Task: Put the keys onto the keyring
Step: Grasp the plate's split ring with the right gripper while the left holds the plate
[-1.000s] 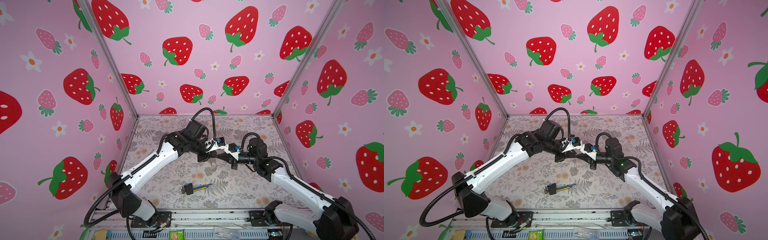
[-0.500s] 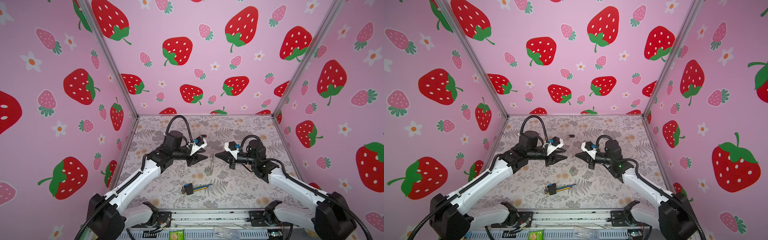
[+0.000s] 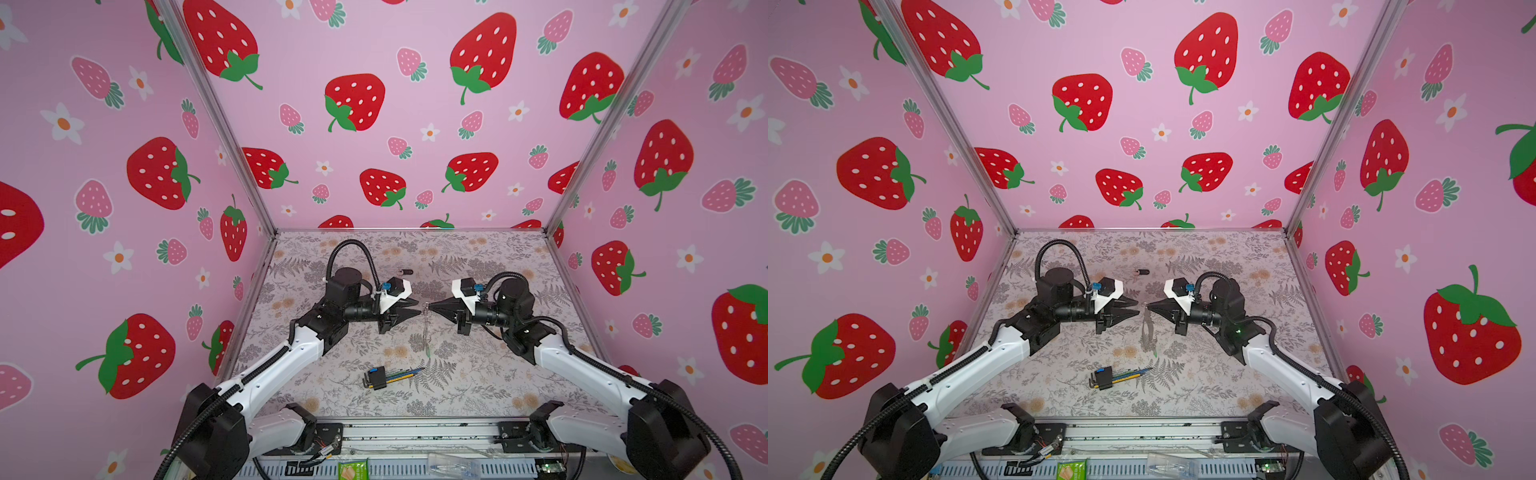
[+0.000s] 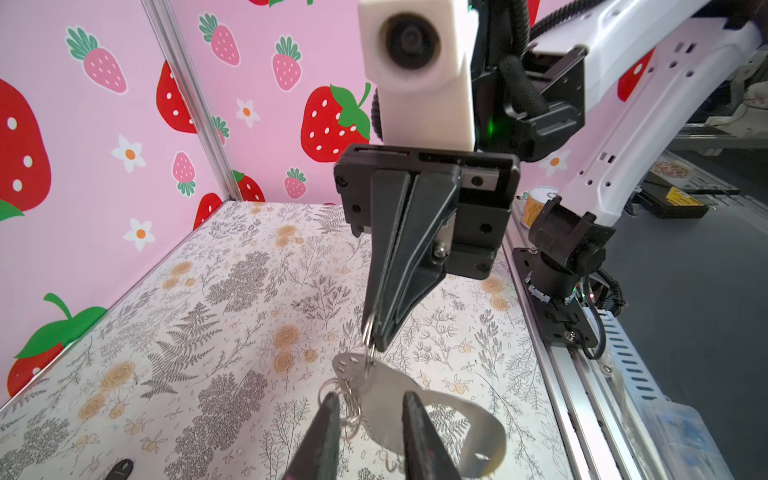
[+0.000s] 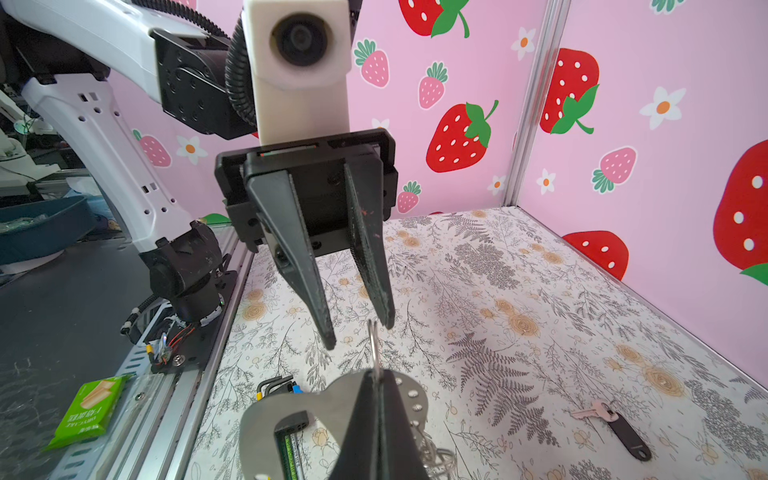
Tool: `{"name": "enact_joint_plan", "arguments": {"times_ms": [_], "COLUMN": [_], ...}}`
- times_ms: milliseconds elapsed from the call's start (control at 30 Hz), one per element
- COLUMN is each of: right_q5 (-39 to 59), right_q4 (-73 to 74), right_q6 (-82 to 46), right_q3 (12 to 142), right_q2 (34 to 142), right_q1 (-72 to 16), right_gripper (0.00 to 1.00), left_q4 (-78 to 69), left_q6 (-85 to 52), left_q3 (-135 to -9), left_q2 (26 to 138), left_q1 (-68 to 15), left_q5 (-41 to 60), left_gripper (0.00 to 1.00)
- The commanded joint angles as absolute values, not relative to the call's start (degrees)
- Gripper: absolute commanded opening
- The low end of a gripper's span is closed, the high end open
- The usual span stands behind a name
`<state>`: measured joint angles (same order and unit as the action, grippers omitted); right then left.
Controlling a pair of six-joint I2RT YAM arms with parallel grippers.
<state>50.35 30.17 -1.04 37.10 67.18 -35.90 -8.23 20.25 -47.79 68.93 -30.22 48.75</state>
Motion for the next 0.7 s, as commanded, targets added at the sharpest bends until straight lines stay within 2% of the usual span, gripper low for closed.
{"name": "enact_joint_plan", "arguments": {"times_ms": [0,667], "right_q5": [51.90,52.67], "right_q4": [32.83,32.70], "right_q6": [-2.19,-1.58], "right_q3": [38.49,37.84], "right_q2": [67.37,67.57], "right_q1": [-36.36,-37.18], "right_gripper": [0.00,0.00], "left_q4": [-11.25,-10.53], "left_q6": [19.62,19.83], "left_q3": [-48.22,-50.95], "left_q2": [69.42,71.46], "left_q1": [-29.97,-31.37], "left_q5": [52.58,53.70], "left_gripper": [0.28,0.15]}}
